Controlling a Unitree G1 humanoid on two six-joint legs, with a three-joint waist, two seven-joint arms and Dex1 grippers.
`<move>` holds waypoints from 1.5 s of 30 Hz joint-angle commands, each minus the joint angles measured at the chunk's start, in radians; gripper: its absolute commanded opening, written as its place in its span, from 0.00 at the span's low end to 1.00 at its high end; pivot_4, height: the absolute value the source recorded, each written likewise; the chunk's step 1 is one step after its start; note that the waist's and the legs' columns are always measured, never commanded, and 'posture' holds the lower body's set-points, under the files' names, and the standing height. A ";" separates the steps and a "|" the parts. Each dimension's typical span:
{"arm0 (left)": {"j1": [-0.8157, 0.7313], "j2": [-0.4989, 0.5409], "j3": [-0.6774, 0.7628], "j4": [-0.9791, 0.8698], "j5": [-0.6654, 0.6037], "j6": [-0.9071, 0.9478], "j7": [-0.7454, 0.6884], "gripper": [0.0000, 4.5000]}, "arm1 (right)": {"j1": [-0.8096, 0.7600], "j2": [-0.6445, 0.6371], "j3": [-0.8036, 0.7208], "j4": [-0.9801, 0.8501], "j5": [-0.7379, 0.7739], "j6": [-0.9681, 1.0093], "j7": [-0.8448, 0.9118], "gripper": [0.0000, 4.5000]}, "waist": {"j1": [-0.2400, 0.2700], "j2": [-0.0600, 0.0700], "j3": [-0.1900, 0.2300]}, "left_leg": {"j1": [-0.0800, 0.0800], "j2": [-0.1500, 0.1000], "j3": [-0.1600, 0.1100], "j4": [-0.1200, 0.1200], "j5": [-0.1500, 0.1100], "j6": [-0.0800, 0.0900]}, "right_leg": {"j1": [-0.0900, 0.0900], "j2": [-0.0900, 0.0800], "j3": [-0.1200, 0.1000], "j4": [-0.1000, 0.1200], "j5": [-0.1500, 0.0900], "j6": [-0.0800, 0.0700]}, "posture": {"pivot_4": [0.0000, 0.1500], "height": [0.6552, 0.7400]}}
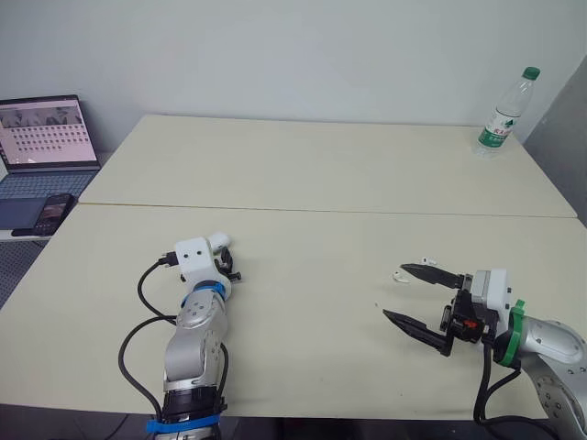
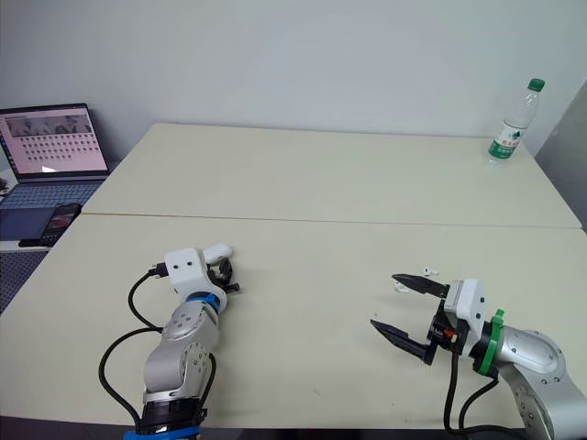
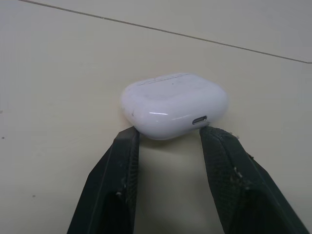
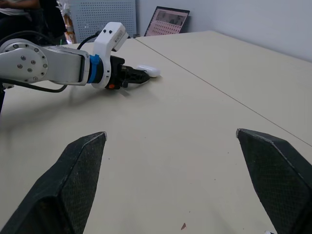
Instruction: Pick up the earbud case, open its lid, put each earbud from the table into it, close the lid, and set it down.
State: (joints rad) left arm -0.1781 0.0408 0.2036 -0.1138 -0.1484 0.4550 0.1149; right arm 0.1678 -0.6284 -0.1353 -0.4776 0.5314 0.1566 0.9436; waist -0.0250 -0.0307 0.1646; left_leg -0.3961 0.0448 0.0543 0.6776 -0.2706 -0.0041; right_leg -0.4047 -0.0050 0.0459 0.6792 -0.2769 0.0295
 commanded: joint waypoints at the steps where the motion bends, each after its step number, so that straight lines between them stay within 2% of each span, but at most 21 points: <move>1: -0.002 -0.002 0.004 -0.013 -0.007 -0.019 -0.007 0.44 | -0.014 -0.008 -0.020 -0.045 0.019 -0.001 -0.007 1.00 | 0.000 0.000 0.000 | 0.000 0.000 0.000 0.000 0.000 0.000 | 0.000 0.000 0.000 0.000 0.000 0.000 | 1.00 0.95; 12: 0.043 0.019 0.069 -0.087 0.013 -0.048 0.043 0.44 | -0.005 -0.007 -0.020 -0.049 0.015 -0.005 -0.011 1.00 | 0.000 0.000 0.000 | 0.000 0.001 -0.001 0.000 0.000 0.000 | 0.000 0.000 0.001 0.000 0.000 0.000 | 1.00 0.95; 20: 0.068 0.015 0.049 -0.135 0.008 -0.038 0.025 0.44 | -0.003 -0.008 -0.022 -0.048 0.015 -0.008 -0.009 1.00 | 0.000 -0.004 0.002 | 0.000 0.000 0.000 0.000 0.000 0.000 | 0.000 0.000 0.000 0.000 0.000 0.000 | 1.00 0.95; 28: 0.096 0.050 -0.006 -0.183 0.035 -0.097 -0.036 0.99 | -0.007 -0.007 -0.019 -0.045 0.015 -0.008 -0.009 1.00 | 0.000 -0.004 0.003 | -0.001 0.000 0.000 0.000 0.000 0.000 | 0.000 0.000 0.001 0.000 0.000 0.000 | 1.00 0.95; 30: 0.091 0.064 -0.005 -0.168 0.031 -0.092 -0.051 0.99 | -0.008 -0.005 -0.016 -0.044 0.014 -0.008 -0.010 1.00 | -0.001 -0.004 0.003 | -0.001 0.000 0.000 0.000 0.000 0.000 | 0.000 -0.001 0.001 0.000 0.000 0.000 | 1.00 0.95; 35: 0.017 0.177 0.026 -0.039 -0.020 -0.036 -0.179 0.99 | -0.013 -0.005 -0.016 -0.038 0.014 -0.010 -0.006 1.00 | 0.000 -0.005 0.003 | -0.001 0.000 -0.001 0.000 0.000 0.000 | 0.000 0.000 0.000 0.000 0.000 0.000 | 1.00 0.95; 40: -0.006 0.278 -0.009 0.051 -0.011 -0.046 -0.301 0.99 | -0.013 -0.004 -0.015 -0.037 0.012 -0.014 -0.005 1.00 | -0.001 -0.005 0.003 | 0.000 0.001 0.001 0.000 0.000 0.000 | 0.000 0.000 -0.001 0.000 0.000 0.000 | 1.00 0.95; 45: -0.029 0.304 0.004 0.113 -0.014 -0.066 -0.333 0.99 | -0.008 -0.003 -0.020 -0.048 0.020 -0.010 -0.008 1.00 | 0.000 -0.005 0.003 | 0.000 0.000 0.000 0.000 0.000 0.000 | 0.000 -0.005 -0.001 0.000 0.000 0.000 | 1.00 0.95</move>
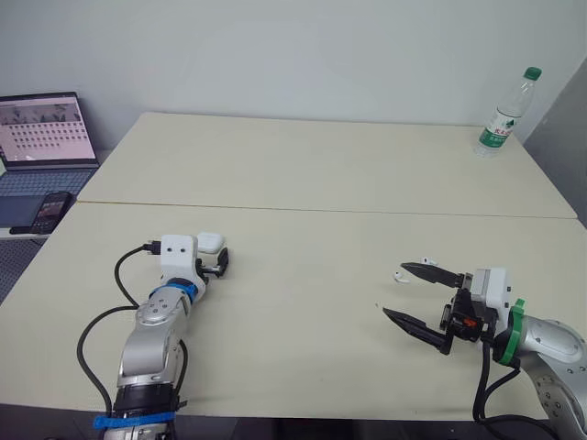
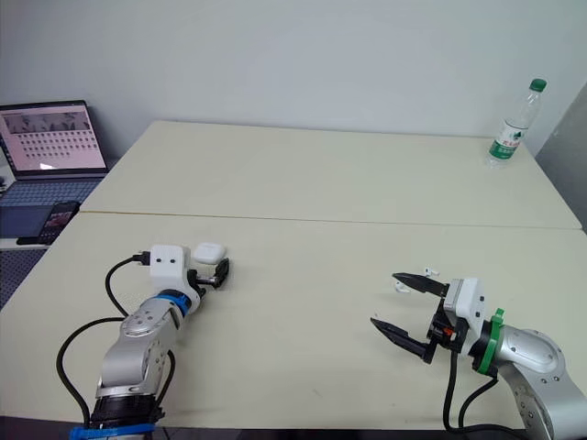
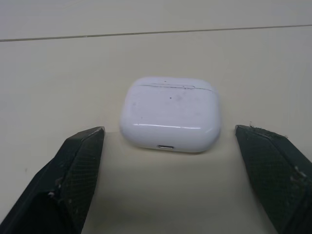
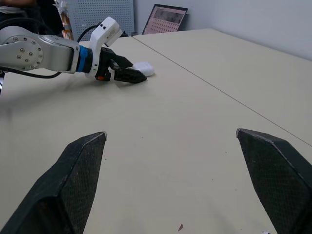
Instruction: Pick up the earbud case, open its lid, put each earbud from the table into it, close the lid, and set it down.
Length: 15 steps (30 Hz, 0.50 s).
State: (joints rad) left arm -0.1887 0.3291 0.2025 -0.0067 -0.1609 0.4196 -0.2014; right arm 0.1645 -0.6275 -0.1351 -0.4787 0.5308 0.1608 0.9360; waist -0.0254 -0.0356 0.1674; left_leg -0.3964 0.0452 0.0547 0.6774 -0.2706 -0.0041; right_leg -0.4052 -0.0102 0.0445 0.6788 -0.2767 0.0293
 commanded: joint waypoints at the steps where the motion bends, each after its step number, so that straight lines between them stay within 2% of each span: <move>1: -0.019 0.017 0.006 0.016 -0.001 -0.038 -0.023 0.99 | -0.004 -0.005 -0.023 -0.049 0.025 -0.015 0.003 1.00 | 0.000 0.000 0.000 | 0.000 0.000 0.000 0.000 0.000 0.000 | 0.000 0.000 0.000 0.000 0.000 0.000 | 1.00 0.95; 6: -0.032 0.035 0.001 0.074 -0.001 -0.095 -0.073 0.99 | -0.013 -0.008 -0.028 -0.052 0.040 -0.011 0.006 1.00 | 0.000 0.000 0.000 | 0.000 0.000 0.000 0.000 0.000 0.000 | 0.000 0.000 0.000 0.000 0.000 0.000 | 1.00 0.95; 15: -0.054 0.035 0.021 0.136 -0.012 -0.140 -0.078 0.99 | -0.020 -0.017 -0.025 -0.049 0.045 -0.006 0.013 1.00 | 0.000 0.000 0.000 | 0.000 0.000 0.000 0.000 0.000 0.000 | 0.000 -0.001 0.000 0.000 0.000 0.000 | 1.00 0.95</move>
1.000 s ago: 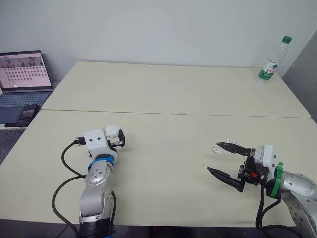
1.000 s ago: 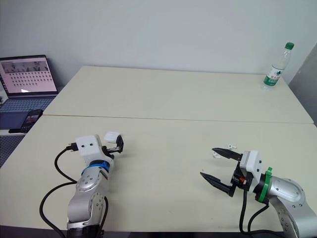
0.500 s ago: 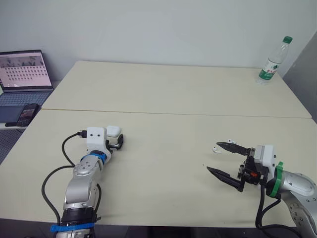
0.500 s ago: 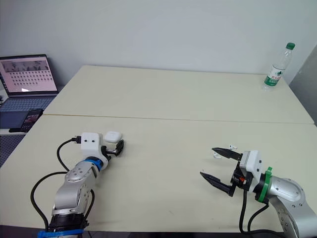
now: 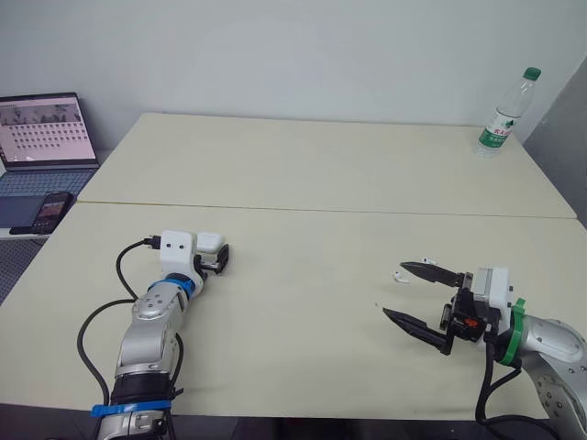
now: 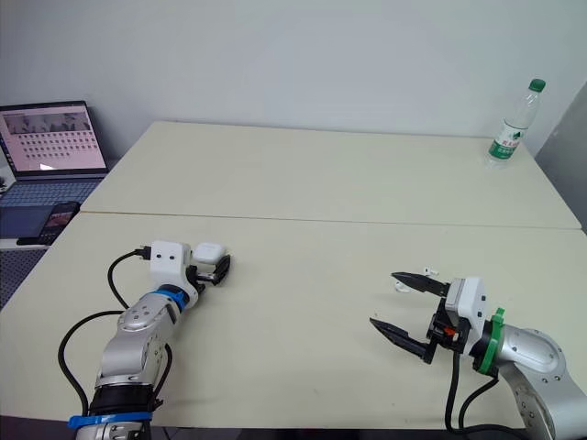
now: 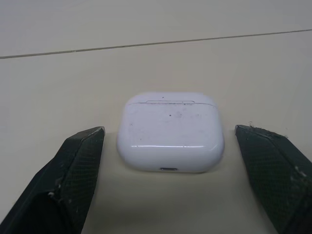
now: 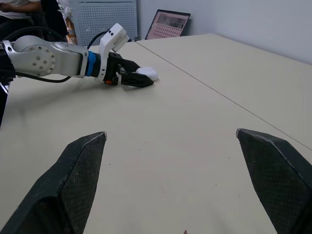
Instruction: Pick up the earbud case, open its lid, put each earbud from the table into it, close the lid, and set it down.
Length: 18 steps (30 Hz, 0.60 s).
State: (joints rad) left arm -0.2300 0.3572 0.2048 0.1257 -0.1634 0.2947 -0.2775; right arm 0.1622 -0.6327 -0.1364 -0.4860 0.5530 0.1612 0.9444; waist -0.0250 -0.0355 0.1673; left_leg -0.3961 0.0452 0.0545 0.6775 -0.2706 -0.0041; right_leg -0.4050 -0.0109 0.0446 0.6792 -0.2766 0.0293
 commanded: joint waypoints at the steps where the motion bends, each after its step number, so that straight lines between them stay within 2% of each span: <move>1: -0.013 0.007 0.018 0.005 -0.011 -0.016 -0.003 0.99 | -0.018 -0.013 -0.023 -0.043 0.023 -0.005 0.004 1.00 | 0.000 0.000 0.000 | 0.000 0.000 0.000 0.000 0.000 0.000 | 0.000 0.000 0.000 0.000 0.000 0.000 | 1.00 0.95; 5: -0.020 0.012 0.016 0.018 -0.019 -0.020 -0.007 0.99 | -0.020 -0.015 -0.023 -0.044 0.023 -0.002 0.005 1.00 | 0.000 0.000 0.000 | 0.000 0.000 0.000 0.000 0.000 0.000 | 0.000 0.000 0.000 0.000 0.000 0.000 | 1.00 0.95; 6: -0.022 0.011 0.019 0.023 -0.023 -0.019 -0.008 0.91 | -0.021 -0.016 -0.024 -0.043 0.023 -0.002 0.005 1.00 | 0.000 0.000 0.000 | 0.000 0.000 0.000 0.000 0.000 0.000 | 0.000 0.000 0.000 0.000 0.000 0.000 | 1.00 0.95; 11: -0.029 0.010 0.025 0.041 -0.033 -0.024 -0.017 0.62 | -0.018 -0.017 -0.025 -0.043 0.022 -0.003 0.004 1.00 | -0.001 0.000 0.000 | 0.000 0.000 0.000 0.000 0.000 0.000 | 0.000 0.000 0.000 0.000 0.000 0.000 | 1.00 0.95; 18: -0.037 0.007 0.022 0.039 -0.049 -0.069 -0.046 0.62 | -0.012 -0.014 -0.025 -0.049 0.020 -0.004 -0.006 1.00 | -0.001 0.000 0.000 | 0.000 0.000 0.000 0.000 0.000 0.000 | 0.000 0.000 0.000 0.000 0.000 0.000 | 1.00 0.95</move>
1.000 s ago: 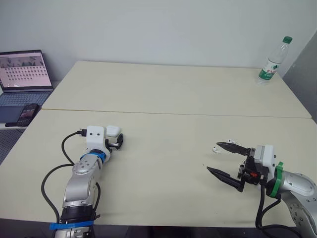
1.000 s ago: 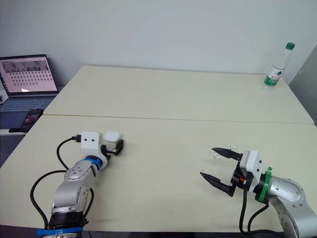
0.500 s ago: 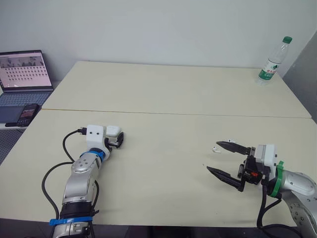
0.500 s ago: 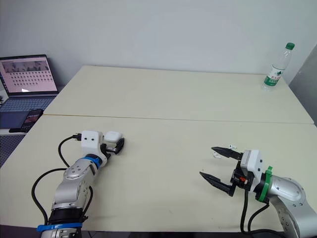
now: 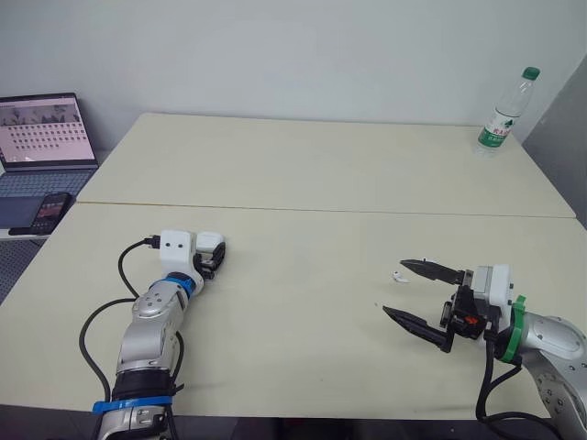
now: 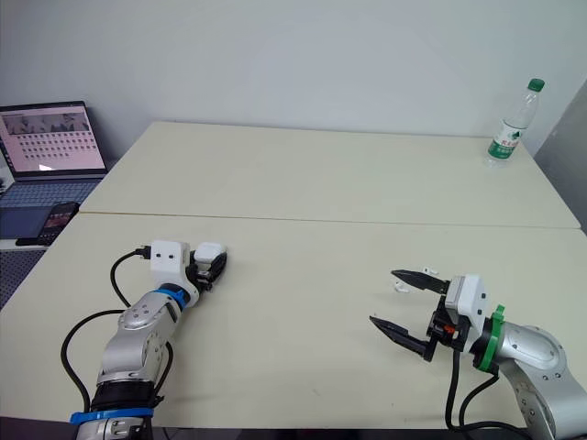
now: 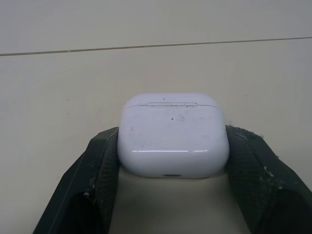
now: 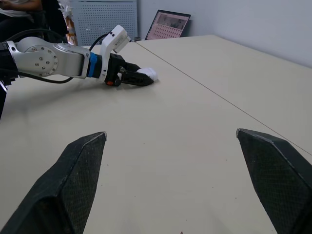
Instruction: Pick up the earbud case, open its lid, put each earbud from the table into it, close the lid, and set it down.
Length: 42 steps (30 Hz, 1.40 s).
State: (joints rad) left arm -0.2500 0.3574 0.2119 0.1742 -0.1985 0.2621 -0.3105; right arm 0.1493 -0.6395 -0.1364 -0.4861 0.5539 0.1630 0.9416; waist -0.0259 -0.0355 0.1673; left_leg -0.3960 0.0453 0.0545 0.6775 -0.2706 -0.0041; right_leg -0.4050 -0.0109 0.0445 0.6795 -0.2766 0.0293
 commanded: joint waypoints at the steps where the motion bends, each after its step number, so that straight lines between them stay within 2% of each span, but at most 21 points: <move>1: -0.022 0.004 0.016 -0.018 -0.020 -0.047 -0.019 0.62 | 0.001 -0.007 -0.026 -0.050 0.018 -0.006 -0.006 1.00 | 0.000 0.000 0.000 | 0.000 0.000 0.000 0.000 0.000 0.000 | 0.000 0.000 0.000 0.000 0.000 0.000 | 1.00 0.95; 6: -0.068 -0.020 -0.005 -0.088 -0.071 -0.106 -0.090 0.62 | -0.027 0.014 -0.043 -0.065 0.052 0.032 -0.073 1.00 | 0.001 -0.001 0.000 | -0.001 0.000 -0.001 0.000 0.000 0.000 | 0.000 0.000 0.000 0.000 0.000 0.000 | 1.00 0.95; 13: -0.202 -0.078 -0.089 -0.165 -0.210 -0.103 -0.292 0.62 | -0.142 0.040 -0.052 -0.134 0.202 0.282 -0.307 1.00 | 0.001 -0.001 0.000 | -0.001 -0.001 0.000 0.001 0.000 0.000 | 0.000 0.000 0.000 0.000 0.000 0.000 | 1.00 0.95; 16: -0.259 -0.096 -0.158 -0.156 -0.200 -0.122 -0.361 0.62 | -0.215 0.061 -0.064 -0.155 0.299 0.375 -0.414 1.00 | 0.000 -0.001 0.000 | -0.002 -0.001 -0.001 0.000 0.000 0.000 | 0.000 0.003 0.000 0.000 0.000 0.000 | 1.00 0.95; 21: -0.325 -0.131 -0.272 -0.083 -0.136 -0.230 -0.467 0.62 | -0.344 0.049 -0.096 -0.113 0.497 0.575 -0.603 1.00 | -0.001 -0.001 0.000 | -0.002 -0.001 -0.001 0.000 0.000 0.000 | -0.001 0.006 0.001 -0.001 0.000 0.000 | 1.00 0.95; 23: -0.347 -0.142 -0.302 -0.043 -0.105 -0.283 -0.488 0.62 | -0.386 0.035 -0.106 -0.086 0.611 0.656 -0.675 1.00 | -0.001 -0.001 0.000 | -0.003 -0.001 -0.001 0.000 0.000 0.000 | -0.001 0.006 0.001 -0.001 0.000 0.000 | 1.00 0.95; 25: -0.364 -0.159 -0.332 -0.013 -0.083 -0.332 -0.514 0.62 | -0.429 0.030 -0.115 -0.051 0.797 0.713 -0.780 1.00 | -0.001 -0.001 0.001 | -0.003 -0.001 -0.001 0.000 0.000 0.000 | -0.001 0.006 0.002 -0.001 0.000 0.000 | 1.00 0.95; 27: -0.380 -0.176 -0.357 0.016 -0.066 -0.378 -0.542 0.62 | -0.464 0.025 -0.107 -0.017 0.969 0.733 -0.900 1.00 | -0.001 -0.001 0.001 | -0.004 0.000 -0.001 0.000 0.000 0.000 | -0.001 0.006 0.002 -0.001 0.000 0.000 | 1.00 0.95; 32: -0.403 -0.203 -0.388 0.070 -0.050 -0.448 -0.595 0.62 | -0.526 0.025 -0.057 0.057 1.200 0.716 -1.143 1.00 | -0.001 -0.001 0.001 | -0.005 -0.001 -0.002 0.000 0.000 0.000 | -0.002 0.006 0.002 -0.002 0.000 0.000 | 1.00 0.95; 41: -0.388 -0.222 -0.395 0.074 -0.049 -0.457 -0.618 0.62 | -0.542 0.023 -0.001 0.065 1.252 0.702 -1.228 1.00 | -0.002 -0.001 0.001 | -0.006 0.000 -0.003 0.000 0.000 0.000 | -0.002 0.007 0.002 -0.002 0.000 0.001 | 1.00 0.95; 42: -0.389 -0.222 -0.396 0.076 -0.047 -0.459 -0.621 0.62 | -0.543 0.024 -0.001 0.066 1.247 0.699 -1.229 0.96 | -0.002 -0.001 0.001 | -0.006 0.000 -0.003 0.000 0.000 0.000 | -0.002 0.007 0.002 -0.002 0.000 0.001 | 1.00 0.95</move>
State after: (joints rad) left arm -0.6276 0.1450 -0.1727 0.2763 -0.2478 -0.1767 -0.9283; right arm -0.3735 -0.6138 -0.1297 -0.4004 1.7878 0.8876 -0.2861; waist -0.0281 -0.0361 0.1681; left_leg -0.4017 0.0449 0.0516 0.6773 -0.2706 -0.0038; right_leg -0.4068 -0.0041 0.0461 0.6771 -0.2766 0.0299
